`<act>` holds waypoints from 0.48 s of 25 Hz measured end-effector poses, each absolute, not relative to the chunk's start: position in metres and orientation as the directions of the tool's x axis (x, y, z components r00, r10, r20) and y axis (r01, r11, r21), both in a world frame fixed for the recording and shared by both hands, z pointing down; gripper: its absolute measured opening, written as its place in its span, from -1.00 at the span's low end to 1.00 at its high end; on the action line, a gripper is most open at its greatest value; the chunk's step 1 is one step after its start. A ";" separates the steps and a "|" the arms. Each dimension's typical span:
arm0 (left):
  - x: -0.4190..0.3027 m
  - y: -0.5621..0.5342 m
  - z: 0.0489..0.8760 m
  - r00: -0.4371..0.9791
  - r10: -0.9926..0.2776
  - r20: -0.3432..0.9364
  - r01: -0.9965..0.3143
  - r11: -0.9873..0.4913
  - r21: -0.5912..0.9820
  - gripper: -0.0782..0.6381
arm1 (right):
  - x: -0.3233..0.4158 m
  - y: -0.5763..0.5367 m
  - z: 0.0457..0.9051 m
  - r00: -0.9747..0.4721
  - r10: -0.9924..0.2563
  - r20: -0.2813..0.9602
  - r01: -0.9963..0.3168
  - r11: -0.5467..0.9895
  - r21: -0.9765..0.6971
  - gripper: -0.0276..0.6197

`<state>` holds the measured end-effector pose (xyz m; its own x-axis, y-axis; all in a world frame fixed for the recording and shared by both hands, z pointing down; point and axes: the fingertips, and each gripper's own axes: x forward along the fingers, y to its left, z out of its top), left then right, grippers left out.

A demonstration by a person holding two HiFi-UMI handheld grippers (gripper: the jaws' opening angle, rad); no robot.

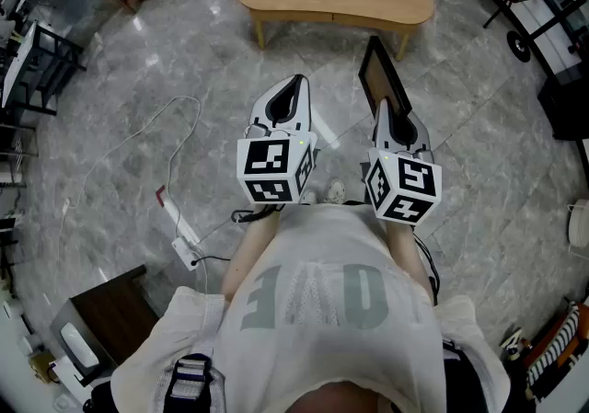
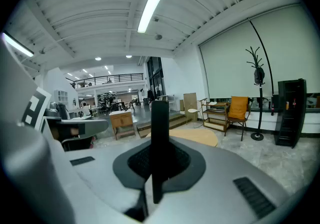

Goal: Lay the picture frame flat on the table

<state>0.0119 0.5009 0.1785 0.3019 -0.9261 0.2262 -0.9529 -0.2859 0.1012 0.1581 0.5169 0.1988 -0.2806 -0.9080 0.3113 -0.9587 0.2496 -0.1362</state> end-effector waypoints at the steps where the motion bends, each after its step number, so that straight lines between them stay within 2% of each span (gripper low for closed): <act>1: 0.013 0.498 0.179 0.302 -0.926 0.228 -0.953 -0.286 0.100 -0.76 | 0.159 0.514 0.199 -0.283 -0.908 0.310 -0.958 0.252 -0.136 -0.86; 12: 0.023 0.473 0.188 0.288 -0.924 0.251 -0.957 -0.271 0.103 -0.76 | 0.170 0.488 0.207 -0.289 -0.904 0.316 -0.957 0.265 -0.119 -0.86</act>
